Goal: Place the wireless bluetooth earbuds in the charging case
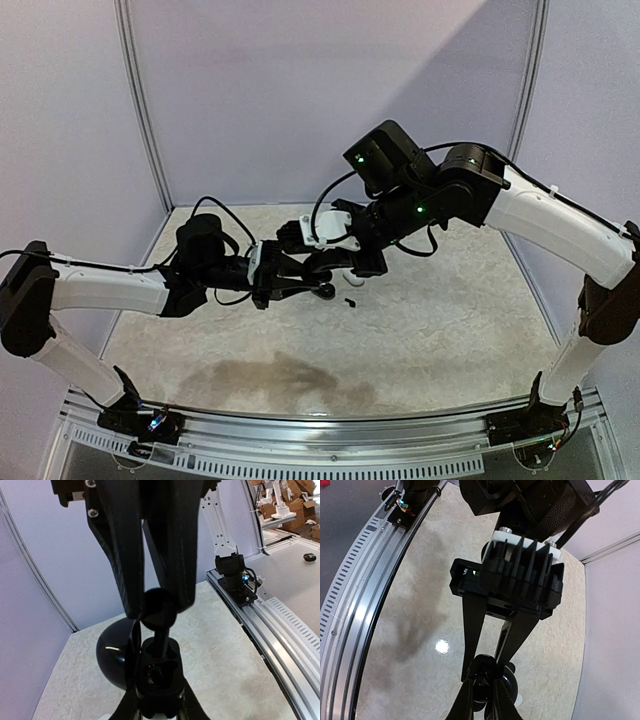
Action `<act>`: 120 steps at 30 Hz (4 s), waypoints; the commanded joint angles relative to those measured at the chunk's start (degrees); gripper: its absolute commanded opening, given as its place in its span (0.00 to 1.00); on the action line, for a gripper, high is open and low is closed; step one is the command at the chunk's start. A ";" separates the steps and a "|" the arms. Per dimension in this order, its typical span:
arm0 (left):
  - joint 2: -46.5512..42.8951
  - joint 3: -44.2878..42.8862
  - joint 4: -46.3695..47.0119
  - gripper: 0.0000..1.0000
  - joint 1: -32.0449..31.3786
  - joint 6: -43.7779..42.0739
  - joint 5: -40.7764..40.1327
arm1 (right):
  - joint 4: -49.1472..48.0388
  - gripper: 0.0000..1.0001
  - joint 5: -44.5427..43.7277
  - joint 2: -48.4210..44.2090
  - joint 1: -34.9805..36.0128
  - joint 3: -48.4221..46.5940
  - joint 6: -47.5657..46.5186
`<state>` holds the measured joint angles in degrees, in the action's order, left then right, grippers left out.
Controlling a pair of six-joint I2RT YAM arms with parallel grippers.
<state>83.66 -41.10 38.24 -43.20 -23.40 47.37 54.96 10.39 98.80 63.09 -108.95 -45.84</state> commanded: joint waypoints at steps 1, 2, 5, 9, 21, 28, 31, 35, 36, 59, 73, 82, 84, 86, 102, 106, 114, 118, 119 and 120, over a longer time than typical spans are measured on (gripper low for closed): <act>0.63 -1.02 0.67 0.00 0.22 -0.59 0.29 | 0.33 0.00 -0.31 1.13 0.18 0.72 -0.74; 0.63 -1.00 0.69 0.00 0.22 -0.72 0.30 | 0.22 0.00 -0.66 1.13 0.18 0.83 -0.74; 0.59 -0.91 0.94 0.00 0.13 -0.78 0.17 | 0.28 0.00 -0.73 1.43 0.18 0.85 -0.90; 0.54 -0.82 1.31 0.00 -0.04 -1.25 -0.13 | 0.20 0.00 -1.28 1.74 0.11 0.84 -0.96; -0.06 0.09 3.49 0.00 -0.57 -2.23 -2.15 | -0.01 0.00 -3.04 2.25 0.17 2.26 -1.62; -0.28 0.49 5.07 0.00 -0.83 -3.51 -1.79 | 0.24 0.00 -3.97 2.70 0.13 3.05 -2.40; -0.38 0.58 5.09 0.00 -0.92 -3.94 -1.48 | -0.22 0.00 -4.99 2.76 0.14 3.29 -2.58; -0.50 0.76 5.44 0.00 -0.92 -3.99 -0.87 | -1.02 0.04 -6.02 2.80 0.17 3.74 -2.77; -0.51 0.88 5.67 0.00 -0.92 -3.67 -0.53 | -1.23 0.05 -6.27 2.86 0.16 3.74 -2.80; -1.66 2.62 4.68 0.00 -0.51 14.33 -6.54 | -7.11 0.41 -1.70 0.50 0.17 1.02 -1.02; -4.29 5.35 4.38 0.00 -0.14 18.55 -13.80 | -14.49 0.41 2.37 -4.85 -0.40 1.97 5.51; -9.07 9.11 3.56 0.00 0.57 21.42 -28.66 | -18.47 0.43 -8.75 -1.47 -12.90 -1.94 38.51; -10.04 10.09 3.47 0.00 0.64 21.27 -31.75 | -17.21 0.44 -14.14 -0.23 -14.32 -0.99 43.99; -10.91 11.02 3.42 0.00 0.66 21.29 -33.71 | -13.98 0.44 -17.03 2.45 -14.77 -1.67 48.50; -12.59 19.44 8.58 0.00 0.76 19.39 -32.92 | -16.31 0.31 -5.47 11.90 -12.65 2.23 52.08; -11.76 19.61 9.48 0.00 0.75 20.31 -33.19 | -23.17 0.24 -1.16 5.96 -12.40 8.20 51.14; -10.14 19.74 12.04 0.00 -0.54 22.14 -40.58 | -36.73 0.20 12.72 0.31 -7.78 14.69 49.25; -9.68 19.21 13.25 0.00 -0.91 22.11 -40.79 | -34.59 0.19 11.79 3.06 -6.34 11.83 47.57; -9.65 19.12 13.35 0.00 -0.99 21.99 -40.69 | -33.99 0.19 11.72 3.91 -6.12 11.00 47.08; -9.59 19.05 13.42 0.00 -1.05 21.90 -40.63 | -33.46 0.19 11.56 4.52 -5.87 10.20 46.77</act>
<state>73.32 -21.71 49.10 -43.57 -1.85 7.86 20.99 20.12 99.72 56.49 -95.90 3.25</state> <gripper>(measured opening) 0.182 0.190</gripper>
